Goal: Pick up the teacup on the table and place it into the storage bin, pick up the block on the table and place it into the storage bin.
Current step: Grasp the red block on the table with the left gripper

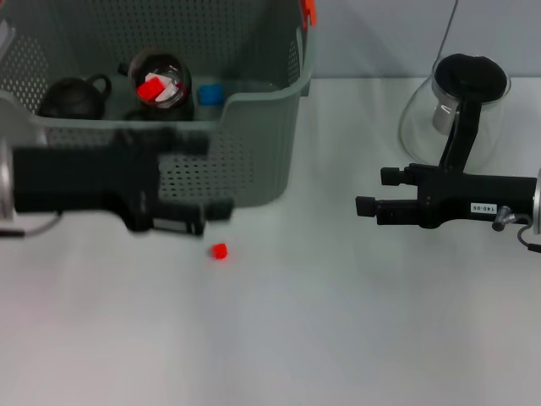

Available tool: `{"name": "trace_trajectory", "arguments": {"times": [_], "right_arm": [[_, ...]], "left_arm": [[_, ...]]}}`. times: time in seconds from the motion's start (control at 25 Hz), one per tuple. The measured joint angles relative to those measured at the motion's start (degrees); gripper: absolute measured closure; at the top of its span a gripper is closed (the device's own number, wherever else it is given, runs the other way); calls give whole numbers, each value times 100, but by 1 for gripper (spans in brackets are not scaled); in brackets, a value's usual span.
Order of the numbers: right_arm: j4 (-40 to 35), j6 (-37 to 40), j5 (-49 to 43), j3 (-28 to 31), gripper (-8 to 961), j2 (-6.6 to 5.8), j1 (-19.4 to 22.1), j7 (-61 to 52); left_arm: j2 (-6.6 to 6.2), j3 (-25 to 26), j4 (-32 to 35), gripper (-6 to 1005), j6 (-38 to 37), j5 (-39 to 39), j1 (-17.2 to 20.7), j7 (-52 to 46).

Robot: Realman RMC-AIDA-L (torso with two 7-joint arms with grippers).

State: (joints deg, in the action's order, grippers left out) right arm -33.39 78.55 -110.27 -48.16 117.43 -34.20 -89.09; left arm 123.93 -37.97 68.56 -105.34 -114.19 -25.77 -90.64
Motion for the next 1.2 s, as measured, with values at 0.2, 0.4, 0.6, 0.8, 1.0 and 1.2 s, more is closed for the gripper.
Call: {"name": "trace_trajectory", "arguments": {"times": [0.2, 0.4, 0.6, 0.8, 1.0, 1.2], "right_arm": [[13, -42, -35, -21, 42, 23, 5, 1], [15, 41, -43, -67, 41, 30, 10, 33], [21, 166, -48, -140, 42, 39, 10, 52], [21, 158, -48, -150, 42, 74, 7, 26], [59, 143, -48, -148, 42, 106, 1, 20], [61, 168, -47, -110, 41, 107, -28, -2]], "left_arm": [[8, -461, -386, 49, 56, -527, 31, 298], [22, -1034, -594, 50, 533, -1082, -96, 389], [19, -1402, -847, 50, 1296, -1618, -345, 374], [-8, -1658, -1217, 51, 1905, -2137, -664, 3], [13, -1798, -1385, 53, 2510, -2367, -787, -491], [1, -1929, -1192, 58, 2621, -2676, -810, -1004]]}}
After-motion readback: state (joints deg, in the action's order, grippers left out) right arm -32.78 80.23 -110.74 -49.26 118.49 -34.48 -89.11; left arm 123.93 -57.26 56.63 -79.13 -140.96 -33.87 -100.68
